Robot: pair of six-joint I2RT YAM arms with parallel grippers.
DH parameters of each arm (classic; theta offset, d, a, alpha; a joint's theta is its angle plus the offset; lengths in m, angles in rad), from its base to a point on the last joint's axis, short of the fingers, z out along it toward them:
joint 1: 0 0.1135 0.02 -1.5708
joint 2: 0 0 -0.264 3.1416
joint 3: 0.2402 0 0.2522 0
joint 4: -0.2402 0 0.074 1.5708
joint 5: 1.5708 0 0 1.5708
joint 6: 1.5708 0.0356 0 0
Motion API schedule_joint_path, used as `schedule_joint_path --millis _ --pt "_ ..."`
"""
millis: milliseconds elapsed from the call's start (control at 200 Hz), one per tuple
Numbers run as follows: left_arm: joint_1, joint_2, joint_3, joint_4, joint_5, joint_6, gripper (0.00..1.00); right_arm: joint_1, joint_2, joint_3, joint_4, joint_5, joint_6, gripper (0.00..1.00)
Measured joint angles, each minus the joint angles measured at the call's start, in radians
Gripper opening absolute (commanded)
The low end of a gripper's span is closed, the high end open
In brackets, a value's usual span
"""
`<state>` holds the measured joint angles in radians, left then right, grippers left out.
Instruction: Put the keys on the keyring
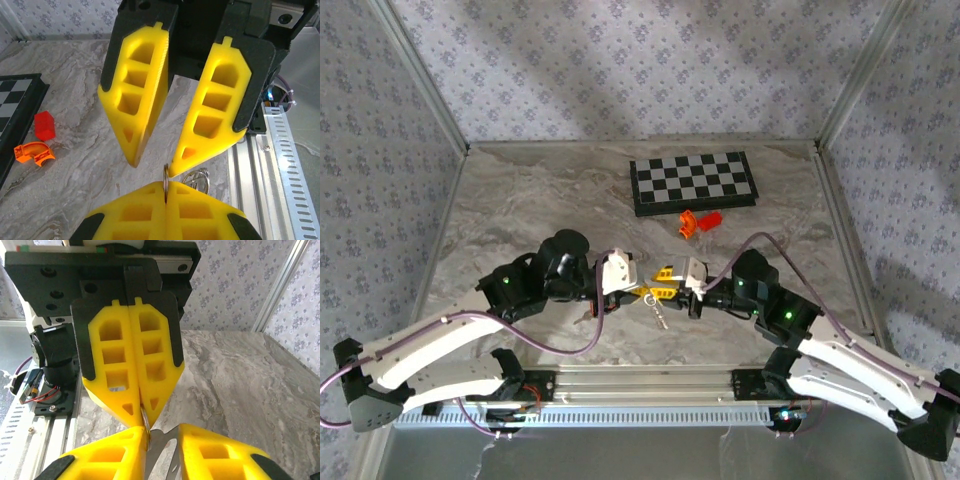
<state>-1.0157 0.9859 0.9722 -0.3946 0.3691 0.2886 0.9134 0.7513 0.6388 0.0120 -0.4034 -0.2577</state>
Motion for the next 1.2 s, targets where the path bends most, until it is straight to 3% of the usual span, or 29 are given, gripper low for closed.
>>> schedule_joint_path --millis 405,550,680,1199 --pt "0.0 0.006 0.001 -0.014 -0.018 0.003 0.0 0.015 0.018 0.008 -0.02 0.001 -0.023 0.0" --pt "0.001 0.004 0.001 -0.018 -0.02 0.002 0.0 0.018 0.026 0.013 -0.025 0.006 -0.024 0.0" --pt "0.001 -0.018 -0.024 0.022 -0.021 -0.009 0.2 0.02 0.02 0.014 -0.021 0.015 -0.023 0.0" --pt "0.0 -0.249 -0.229 0.32 -0.003 -0.166 0.33 -0.047 -0.051 -0.084 0.274 -0.168 0.187 0.0"
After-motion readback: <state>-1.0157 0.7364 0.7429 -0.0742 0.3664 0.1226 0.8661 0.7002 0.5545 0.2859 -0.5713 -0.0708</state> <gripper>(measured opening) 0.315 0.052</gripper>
